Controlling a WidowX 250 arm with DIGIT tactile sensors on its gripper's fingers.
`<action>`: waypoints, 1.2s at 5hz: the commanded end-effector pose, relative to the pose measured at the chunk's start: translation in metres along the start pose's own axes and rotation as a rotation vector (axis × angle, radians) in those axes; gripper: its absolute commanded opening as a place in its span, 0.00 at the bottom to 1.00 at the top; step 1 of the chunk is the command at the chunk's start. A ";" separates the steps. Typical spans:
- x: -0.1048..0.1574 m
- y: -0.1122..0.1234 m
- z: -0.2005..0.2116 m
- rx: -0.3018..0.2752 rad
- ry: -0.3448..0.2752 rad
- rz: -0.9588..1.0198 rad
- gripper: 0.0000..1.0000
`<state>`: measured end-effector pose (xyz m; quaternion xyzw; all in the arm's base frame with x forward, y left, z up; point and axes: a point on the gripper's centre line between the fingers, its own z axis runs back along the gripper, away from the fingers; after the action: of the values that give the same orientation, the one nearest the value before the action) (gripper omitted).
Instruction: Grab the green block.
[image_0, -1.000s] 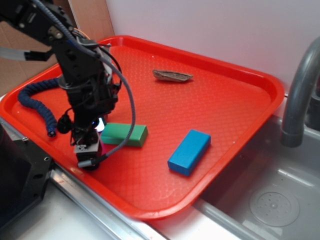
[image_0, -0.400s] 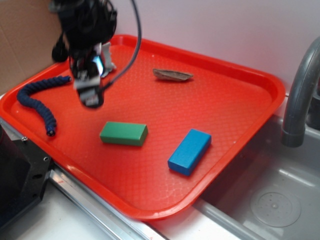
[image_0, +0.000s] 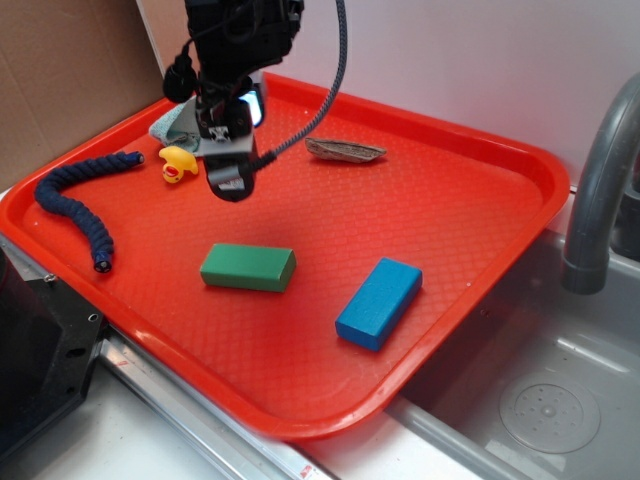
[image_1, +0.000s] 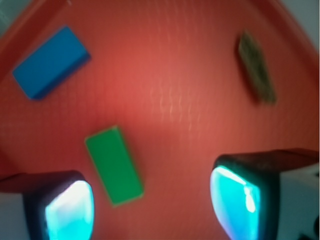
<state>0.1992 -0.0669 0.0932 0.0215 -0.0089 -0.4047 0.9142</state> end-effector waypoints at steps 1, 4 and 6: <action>-0.030 -0.024 -0.046 -0.061 0.015 -0.002 1.00; -0.030 -0.056 -0.089 -0.121 0.040 -0.057 0.99; -0.006 -0.029 -0.039 -0.057 -0.025 0.069 0.00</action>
<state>0.1750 -0.0731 0.0458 -0.0101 0.0083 -0.3735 0.9275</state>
